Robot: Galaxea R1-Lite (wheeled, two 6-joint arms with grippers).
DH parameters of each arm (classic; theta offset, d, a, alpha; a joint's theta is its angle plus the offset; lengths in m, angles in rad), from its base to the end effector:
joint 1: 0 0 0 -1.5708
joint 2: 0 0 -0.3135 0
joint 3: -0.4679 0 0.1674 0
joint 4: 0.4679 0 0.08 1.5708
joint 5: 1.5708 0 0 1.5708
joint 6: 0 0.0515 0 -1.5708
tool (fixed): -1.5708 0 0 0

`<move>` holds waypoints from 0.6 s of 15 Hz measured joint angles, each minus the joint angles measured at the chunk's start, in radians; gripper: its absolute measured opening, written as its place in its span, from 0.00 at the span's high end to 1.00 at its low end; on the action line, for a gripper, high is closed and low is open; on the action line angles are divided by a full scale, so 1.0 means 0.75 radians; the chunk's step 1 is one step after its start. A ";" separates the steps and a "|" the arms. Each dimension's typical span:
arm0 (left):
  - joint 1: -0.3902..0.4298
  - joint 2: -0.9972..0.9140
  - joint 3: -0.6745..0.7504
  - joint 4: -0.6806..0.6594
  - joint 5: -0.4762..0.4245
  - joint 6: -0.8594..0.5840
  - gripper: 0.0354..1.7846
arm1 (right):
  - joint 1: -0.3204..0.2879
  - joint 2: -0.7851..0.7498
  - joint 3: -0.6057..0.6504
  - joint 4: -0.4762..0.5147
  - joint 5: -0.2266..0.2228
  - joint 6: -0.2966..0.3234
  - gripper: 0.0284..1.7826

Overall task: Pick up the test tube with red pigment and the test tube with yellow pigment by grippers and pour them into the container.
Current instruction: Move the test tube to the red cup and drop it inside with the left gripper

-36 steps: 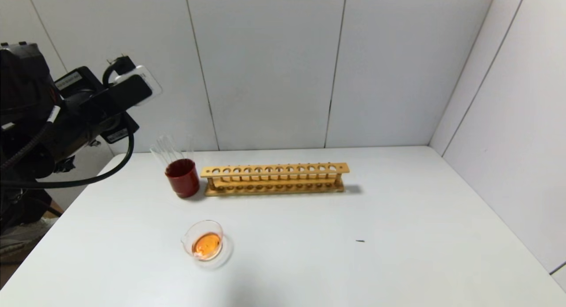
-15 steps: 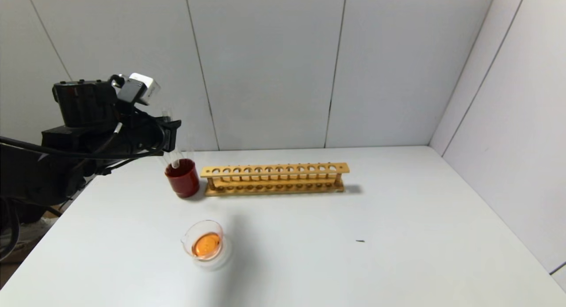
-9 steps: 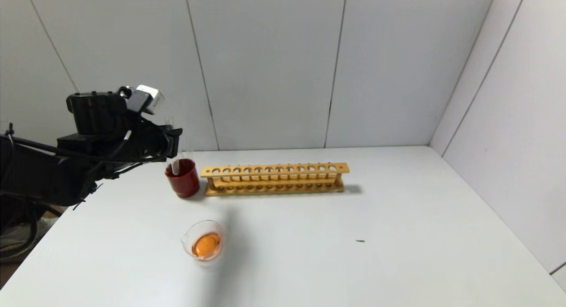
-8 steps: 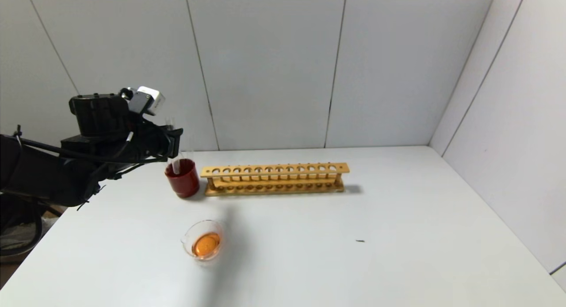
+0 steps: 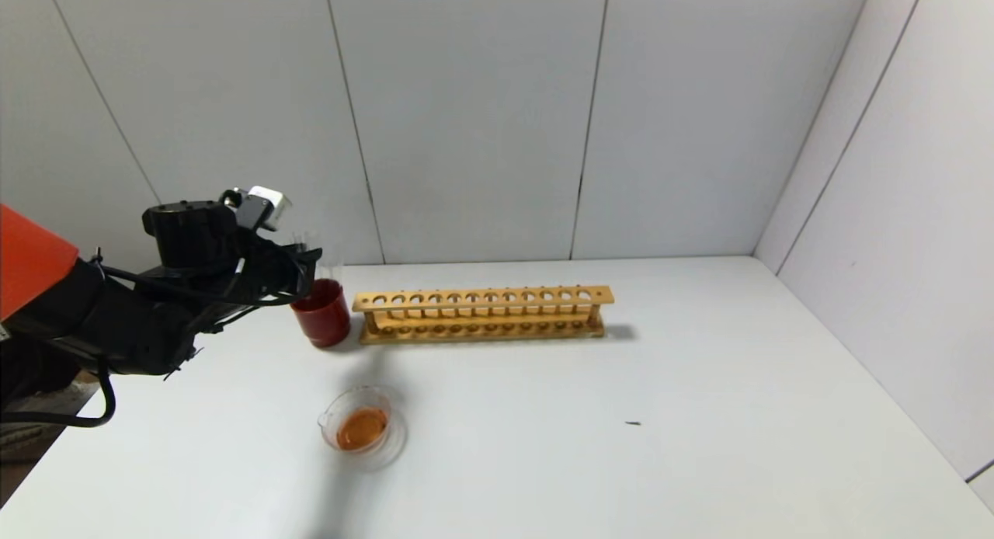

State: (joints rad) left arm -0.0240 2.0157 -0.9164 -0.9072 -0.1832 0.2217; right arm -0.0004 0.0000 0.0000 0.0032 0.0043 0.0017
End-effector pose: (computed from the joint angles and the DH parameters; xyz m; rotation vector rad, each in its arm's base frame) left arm 0.3979 -0.0189 0.1592 0.2049 0.1681 -0.2269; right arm -0.0326 0.0002 0.0751 0.0017 0.0032 0.0039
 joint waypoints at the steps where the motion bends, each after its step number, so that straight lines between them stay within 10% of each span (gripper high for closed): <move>1: 0.000 0.018 0.004 -0.030 -0.001 -0.001 0.83 | 0.001 0.000 0.000 0.000 0.000 0.000 0.02; 9: 0.002 0.054 0.019 -0.102 -0.012 0.003 0.75 | 0.001 0.000 0.000 0.000 0.000 0.000 0.02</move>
State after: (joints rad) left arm -0.0226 2.0566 -0.9019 -0.9838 -0.1923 0.2236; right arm 0.0000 0.0000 0.0000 0.0032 0.0043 0.0017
